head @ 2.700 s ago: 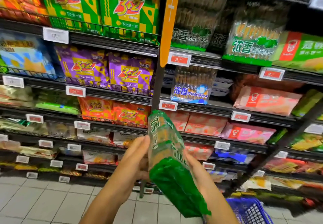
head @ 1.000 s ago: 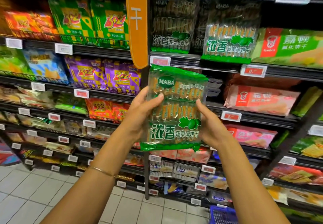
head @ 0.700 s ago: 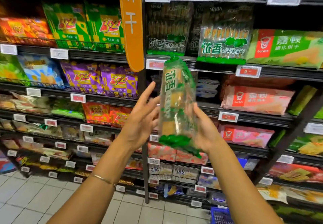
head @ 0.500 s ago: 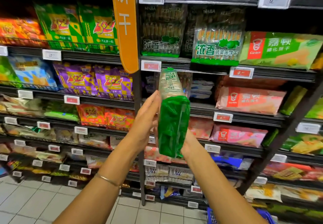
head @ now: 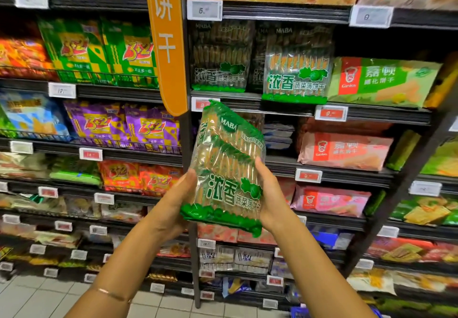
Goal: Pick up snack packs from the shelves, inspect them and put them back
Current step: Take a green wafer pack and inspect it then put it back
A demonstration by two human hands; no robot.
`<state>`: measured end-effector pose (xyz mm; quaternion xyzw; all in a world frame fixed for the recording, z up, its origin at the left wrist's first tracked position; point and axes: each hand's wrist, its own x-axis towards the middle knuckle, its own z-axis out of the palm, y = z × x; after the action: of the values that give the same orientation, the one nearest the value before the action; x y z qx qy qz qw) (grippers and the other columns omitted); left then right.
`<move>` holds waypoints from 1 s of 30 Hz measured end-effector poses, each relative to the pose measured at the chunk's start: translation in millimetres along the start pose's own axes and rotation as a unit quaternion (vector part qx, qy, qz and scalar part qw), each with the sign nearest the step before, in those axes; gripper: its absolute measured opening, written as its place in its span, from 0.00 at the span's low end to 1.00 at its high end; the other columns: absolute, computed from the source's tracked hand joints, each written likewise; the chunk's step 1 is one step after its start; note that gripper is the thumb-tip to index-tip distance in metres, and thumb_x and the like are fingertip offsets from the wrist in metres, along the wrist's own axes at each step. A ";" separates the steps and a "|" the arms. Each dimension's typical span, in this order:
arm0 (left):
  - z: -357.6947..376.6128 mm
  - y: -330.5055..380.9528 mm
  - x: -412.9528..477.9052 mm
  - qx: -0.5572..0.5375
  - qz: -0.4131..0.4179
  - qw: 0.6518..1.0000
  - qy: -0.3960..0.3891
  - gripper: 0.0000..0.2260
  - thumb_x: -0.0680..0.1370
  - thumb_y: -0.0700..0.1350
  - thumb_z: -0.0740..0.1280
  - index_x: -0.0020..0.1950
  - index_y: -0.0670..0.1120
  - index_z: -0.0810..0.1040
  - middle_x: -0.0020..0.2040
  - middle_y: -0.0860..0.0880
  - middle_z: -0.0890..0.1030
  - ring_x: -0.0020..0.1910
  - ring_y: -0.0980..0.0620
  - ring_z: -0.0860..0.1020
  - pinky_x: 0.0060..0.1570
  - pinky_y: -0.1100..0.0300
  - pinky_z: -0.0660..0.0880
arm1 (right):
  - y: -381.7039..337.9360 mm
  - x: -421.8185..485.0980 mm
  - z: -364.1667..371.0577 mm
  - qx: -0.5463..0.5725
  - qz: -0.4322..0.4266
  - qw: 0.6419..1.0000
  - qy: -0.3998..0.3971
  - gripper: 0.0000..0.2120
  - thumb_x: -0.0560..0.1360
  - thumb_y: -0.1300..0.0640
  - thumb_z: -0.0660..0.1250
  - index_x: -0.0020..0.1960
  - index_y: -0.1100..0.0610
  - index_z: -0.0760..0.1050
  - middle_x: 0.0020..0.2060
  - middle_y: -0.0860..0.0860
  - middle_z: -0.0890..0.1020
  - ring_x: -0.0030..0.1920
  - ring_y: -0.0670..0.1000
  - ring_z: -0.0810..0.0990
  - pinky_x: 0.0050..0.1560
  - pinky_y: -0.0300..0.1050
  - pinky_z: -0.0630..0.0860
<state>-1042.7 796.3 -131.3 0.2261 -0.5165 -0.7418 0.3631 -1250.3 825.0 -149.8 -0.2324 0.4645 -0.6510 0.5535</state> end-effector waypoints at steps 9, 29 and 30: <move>-27.6 -9.3 9.3 0.139 0.060 0.989 0.005 0.31 0.65 0.72 0.77 0.66 0.67 0.79 0.67 0.63 0.81 0.67 0.65 0.77 0.63 0.58 0.66 | -1.2 -8.2 -5.8 -0.056 -0.121 0.990 0.038 0.37 0.68 0.29 0.71 0.73 0.44 0.73 0.71 0.47 0.77 0.71 0.53 0.76 0.75 0.61 0.68; 24.8 -77.1 -22.2 -0.380 -0.265 0.886 -0.005 0.24 0.62 0.45 0.77 0.57 0.39 0.85 0.52 0.37 0.84 0.40 0.39 0.87 0.31 0.48 0.84 | -9.2 -8.1 2.2 -0.080 -0.023 0.996 0.011 0.26 0.78 0.34 0.65 0.58 0.55 0.84 0.51 0.54 0.85 0.51 0.56 0.80 0.66 0.61 0.76; 24.2 -78.0 -25.0 -0.416 -0.265 0.870 -0.004 0.27 0.62 0.42 0.76 0.60 0.38 0.84 0.53 0.36 0.84 0.42 0.37 0.87 0.32 0.47 0.85 | -5.0 -5.8 -1.4 -0.084 -0.009 0.996 0.022 0.24 0.78 0.32 0.64 0.45 0.51 0.86 0.39 0.49 0.84 0.41 0.51 0.82 0.52 0.53 0.81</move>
<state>-1067.8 846.0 -196.1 0.1798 -0.0825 -0.9572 0.2113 -1252.3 830.7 -144.9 -0.2677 0.5277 -0.6196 0.5158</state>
